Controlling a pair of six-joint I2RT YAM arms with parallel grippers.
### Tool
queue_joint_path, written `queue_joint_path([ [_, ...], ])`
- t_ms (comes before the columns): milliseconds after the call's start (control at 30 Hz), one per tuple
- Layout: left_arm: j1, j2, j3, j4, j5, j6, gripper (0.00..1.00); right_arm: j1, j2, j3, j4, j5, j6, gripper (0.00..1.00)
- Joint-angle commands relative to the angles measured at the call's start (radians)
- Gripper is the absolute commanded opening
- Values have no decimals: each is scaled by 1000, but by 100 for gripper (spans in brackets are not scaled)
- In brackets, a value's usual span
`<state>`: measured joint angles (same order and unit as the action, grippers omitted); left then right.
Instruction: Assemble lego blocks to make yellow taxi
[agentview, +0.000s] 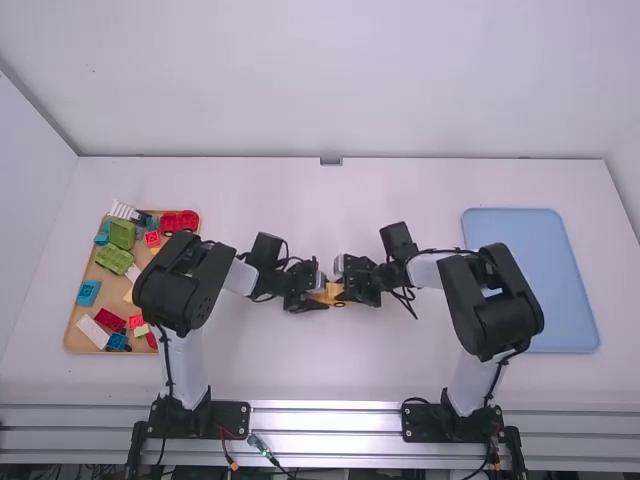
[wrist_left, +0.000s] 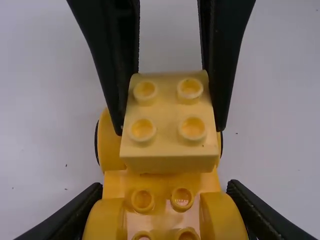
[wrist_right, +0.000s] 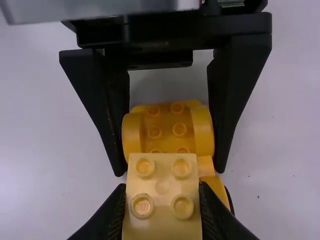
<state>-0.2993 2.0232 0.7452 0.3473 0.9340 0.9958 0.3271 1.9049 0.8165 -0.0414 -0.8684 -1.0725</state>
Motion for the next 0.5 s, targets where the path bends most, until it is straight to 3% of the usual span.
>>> queue_joint_path([
  [0, -4, 24, -10, -35, -34, 69, 52, -6, -22, -10, 4, 63, -1, 0],
  [467, -4, 24, -11, -79, -31, 101, 53, -12, -22, -10, 25, 87, 0, 0],
])
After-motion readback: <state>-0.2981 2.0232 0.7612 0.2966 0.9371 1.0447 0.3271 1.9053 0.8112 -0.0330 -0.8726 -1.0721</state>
